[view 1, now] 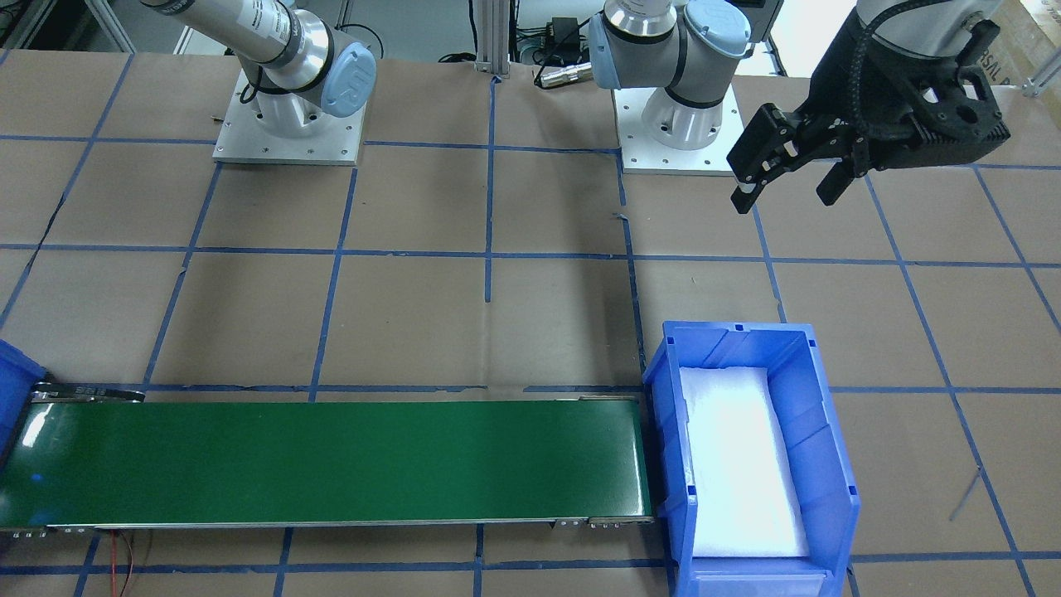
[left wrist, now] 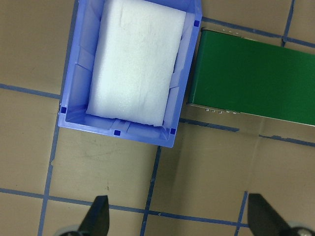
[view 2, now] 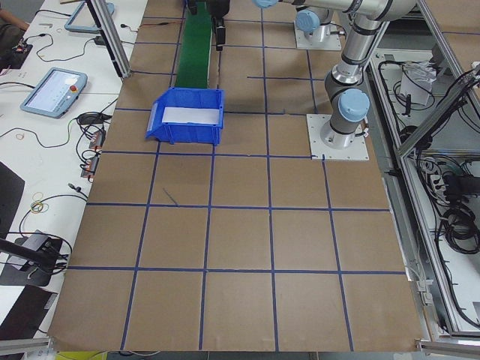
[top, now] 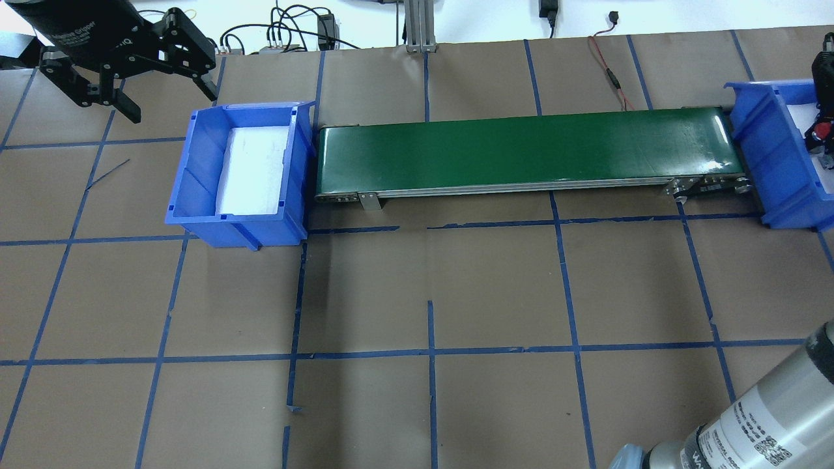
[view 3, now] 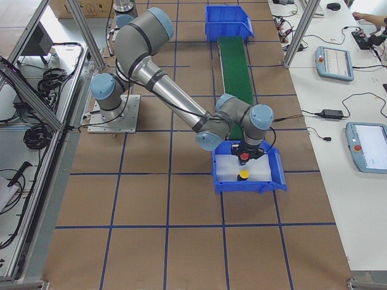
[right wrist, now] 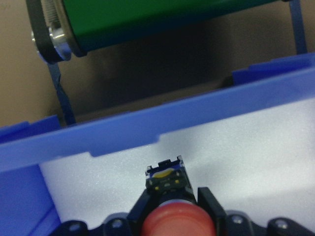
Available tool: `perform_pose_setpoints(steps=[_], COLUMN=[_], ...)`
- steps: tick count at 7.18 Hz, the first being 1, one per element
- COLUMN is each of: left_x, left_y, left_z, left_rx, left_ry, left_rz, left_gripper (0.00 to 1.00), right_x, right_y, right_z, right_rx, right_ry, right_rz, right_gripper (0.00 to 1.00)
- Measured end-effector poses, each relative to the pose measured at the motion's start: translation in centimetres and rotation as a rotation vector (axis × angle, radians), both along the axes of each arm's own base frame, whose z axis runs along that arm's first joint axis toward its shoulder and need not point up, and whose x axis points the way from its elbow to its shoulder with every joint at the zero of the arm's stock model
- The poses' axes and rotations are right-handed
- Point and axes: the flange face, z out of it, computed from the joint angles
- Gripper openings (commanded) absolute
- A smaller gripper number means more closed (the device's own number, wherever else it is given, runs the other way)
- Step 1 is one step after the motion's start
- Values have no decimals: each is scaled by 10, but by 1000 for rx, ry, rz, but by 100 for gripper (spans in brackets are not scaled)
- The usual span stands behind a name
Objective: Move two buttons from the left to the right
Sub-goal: 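Lower the red button into the far bin and open the right gripper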
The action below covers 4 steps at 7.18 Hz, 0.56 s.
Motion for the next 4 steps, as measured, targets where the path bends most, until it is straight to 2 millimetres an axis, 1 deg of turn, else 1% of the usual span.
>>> perform_pose_setpoints(steps=[1, 3, 4], left_x=[0, 0, 0], left_y=[0, 0, 0], left_z=[0, 0, 0], left_rx=[0, 0, 0], left_ry=[0, 0, 0], left_rz=[0, 0, 0], left_gripper=[100, 100, 100], right_x=[0, 2, 2], right_y=[2, 3, 4], right_z=[-2, -7, -9], right_rx=[14, 23, 25], right_ry=[2, -7, -13], right_rz=[5, 9, 10], right_gripper=[13, 15, 19])
